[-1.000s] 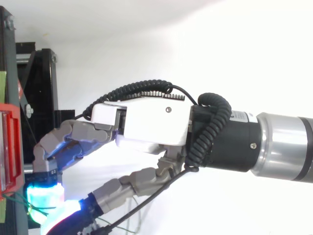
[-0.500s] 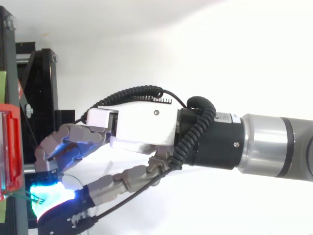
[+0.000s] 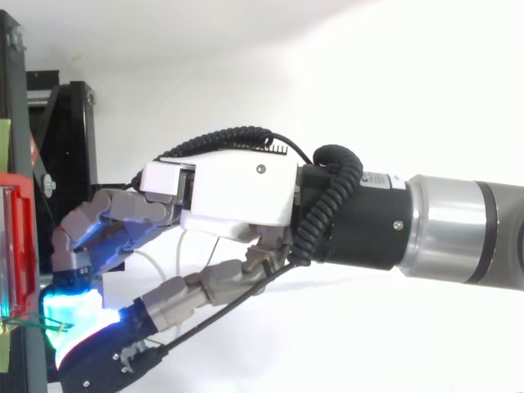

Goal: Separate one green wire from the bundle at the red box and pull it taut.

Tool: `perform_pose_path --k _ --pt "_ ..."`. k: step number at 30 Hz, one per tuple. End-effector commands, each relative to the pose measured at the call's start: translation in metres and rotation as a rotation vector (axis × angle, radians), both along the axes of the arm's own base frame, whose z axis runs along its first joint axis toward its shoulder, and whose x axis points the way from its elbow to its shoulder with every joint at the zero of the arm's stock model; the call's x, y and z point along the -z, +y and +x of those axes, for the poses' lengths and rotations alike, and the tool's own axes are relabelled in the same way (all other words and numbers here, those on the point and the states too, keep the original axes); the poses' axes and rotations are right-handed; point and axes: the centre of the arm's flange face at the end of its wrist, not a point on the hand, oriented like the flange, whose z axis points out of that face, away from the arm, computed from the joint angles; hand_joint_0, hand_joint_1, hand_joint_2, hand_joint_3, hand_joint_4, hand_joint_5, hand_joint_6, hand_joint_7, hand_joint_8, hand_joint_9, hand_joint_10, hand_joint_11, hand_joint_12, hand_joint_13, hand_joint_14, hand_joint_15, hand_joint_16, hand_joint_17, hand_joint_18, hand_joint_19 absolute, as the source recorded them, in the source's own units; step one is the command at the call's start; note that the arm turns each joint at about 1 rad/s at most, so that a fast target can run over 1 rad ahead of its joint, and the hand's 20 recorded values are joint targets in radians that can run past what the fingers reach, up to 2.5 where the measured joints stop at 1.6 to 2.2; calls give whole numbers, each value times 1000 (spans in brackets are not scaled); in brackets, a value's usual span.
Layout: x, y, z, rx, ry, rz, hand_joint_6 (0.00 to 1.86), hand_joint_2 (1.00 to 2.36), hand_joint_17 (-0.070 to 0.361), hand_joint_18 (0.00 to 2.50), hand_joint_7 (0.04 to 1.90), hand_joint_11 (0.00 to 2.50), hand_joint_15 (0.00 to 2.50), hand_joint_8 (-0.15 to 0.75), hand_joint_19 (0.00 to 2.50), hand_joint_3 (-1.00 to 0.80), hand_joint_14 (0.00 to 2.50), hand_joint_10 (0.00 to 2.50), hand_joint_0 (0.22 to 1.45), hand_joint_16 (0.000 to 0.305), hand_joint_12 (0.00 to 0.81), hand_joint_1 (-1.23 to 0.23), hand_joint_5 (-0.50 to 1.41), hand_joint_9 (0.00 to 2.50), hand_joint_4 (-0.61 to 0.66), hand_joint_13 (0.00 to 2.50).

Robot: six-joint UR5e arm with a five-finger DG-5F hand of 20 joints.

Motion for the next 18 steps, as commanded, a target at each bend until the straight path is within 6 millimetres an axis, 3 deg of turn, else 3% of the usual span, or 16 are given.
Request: perform_pose_path --k 1,10,18 --pt "-7 -5 1 -5 2 -2 874 1005 113 410 927 406 176 263 205 -444 7 14 537 50 333 -605 -195 747 118 490" --pt "-10 -9 0 2 12 -4 879 1021 108 401 982 416 184 256 202 -236 7 16 599 48 324 -733 -204 721 95 479" --pt "-11 -7 1 -3 9 -3 898 1016 107 419 889 424 170 249 183 -339 6 14 671 47 323 -859 -210 705 79 483"
